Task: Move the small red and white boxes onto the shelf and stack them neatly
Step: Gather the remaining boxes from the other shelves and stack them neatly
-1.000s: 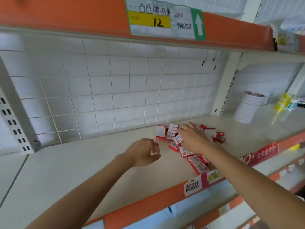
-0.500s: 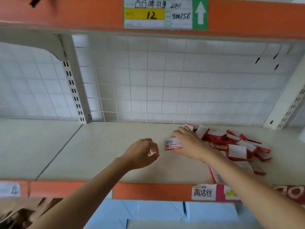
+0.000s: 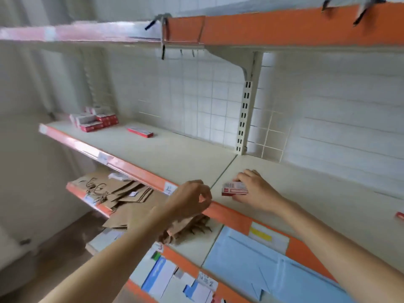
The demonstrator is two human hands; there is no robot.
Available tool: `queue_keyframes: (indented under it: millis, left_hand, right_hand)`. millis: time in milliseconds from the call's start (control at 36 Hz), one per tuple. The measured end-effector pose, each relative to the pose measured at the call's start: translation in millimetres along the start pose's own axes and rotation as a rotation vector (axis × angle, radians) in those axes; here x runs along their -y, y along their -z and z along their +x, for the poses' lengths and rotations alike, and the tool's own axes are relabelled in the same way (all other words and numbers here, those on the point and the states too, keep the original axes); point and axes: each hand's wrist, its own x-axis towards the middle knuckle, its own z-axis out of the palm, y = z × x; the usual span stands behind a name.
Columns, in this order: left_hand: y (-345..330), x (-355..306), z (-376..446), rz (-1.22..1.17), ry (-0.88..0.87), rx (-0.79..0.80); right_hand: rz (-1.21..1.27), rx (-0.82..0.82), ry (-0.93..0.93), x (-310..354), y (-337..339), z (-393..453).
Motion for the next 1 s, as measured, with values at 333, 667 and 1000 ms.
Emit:
queue_keyframes:
  millis: [333, 667, 1000]
  left_hand:
    - [101, 185, -97, 0.112, 0.155, -0.115]
    - [120, 280, -94, 0.094, 0.21, -0.128]
    - [164, 368, -17, 0.159, 0.193, -0.111]
  right_hand:
    - [0.048, 0.074, 0.256, 191, -107, 149]
    - [0.002, 0.093, 0.225, 223, -143, 248]
    - [0.057, 0.043, -0.036, 179, -173, 376]
